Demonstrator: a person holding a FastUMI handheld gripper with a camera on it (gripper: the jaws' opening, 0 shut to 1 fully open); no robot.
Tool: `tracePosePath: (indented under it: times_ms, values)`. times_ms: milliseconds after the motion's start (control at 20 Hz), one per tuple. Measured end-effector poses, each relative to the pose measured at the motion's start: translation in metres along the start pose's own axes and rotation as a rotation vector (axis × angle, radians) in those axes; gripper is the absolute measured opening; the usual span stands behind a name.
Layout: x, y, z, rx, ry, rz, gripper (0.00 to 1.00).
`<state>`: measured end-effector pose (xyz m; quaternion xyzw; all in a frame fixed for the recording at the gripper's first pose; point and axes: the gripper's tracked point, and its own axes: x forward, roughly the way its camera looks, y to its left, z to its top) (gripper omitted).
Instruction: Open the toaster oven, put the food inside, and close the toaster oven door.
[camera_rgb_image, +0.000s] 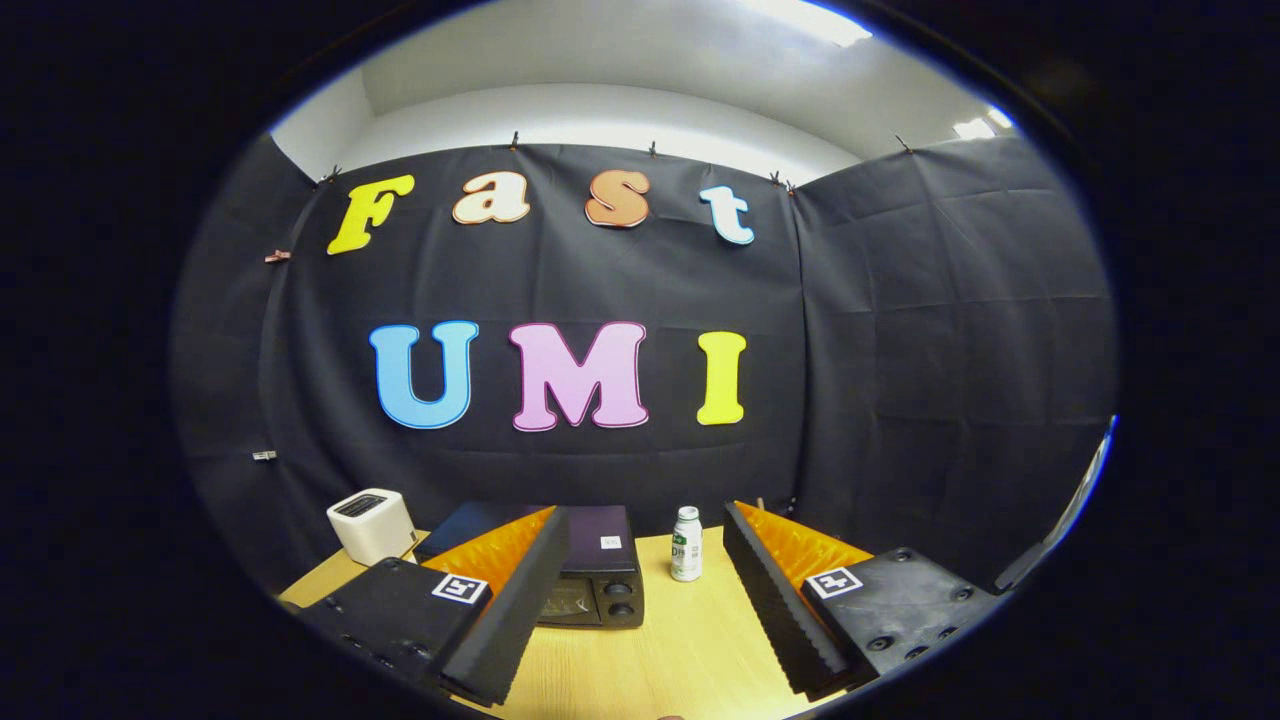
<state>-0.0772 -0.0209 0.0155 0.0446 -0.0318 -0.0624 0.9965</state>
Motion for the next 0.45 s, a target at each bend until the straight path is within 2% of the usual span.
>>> tracePosePath:
  times_ms: [450]
  values:
    - [-0.0018, 0.0074, 0.0019, 0.012, -0.002, 0.015, 0.99]
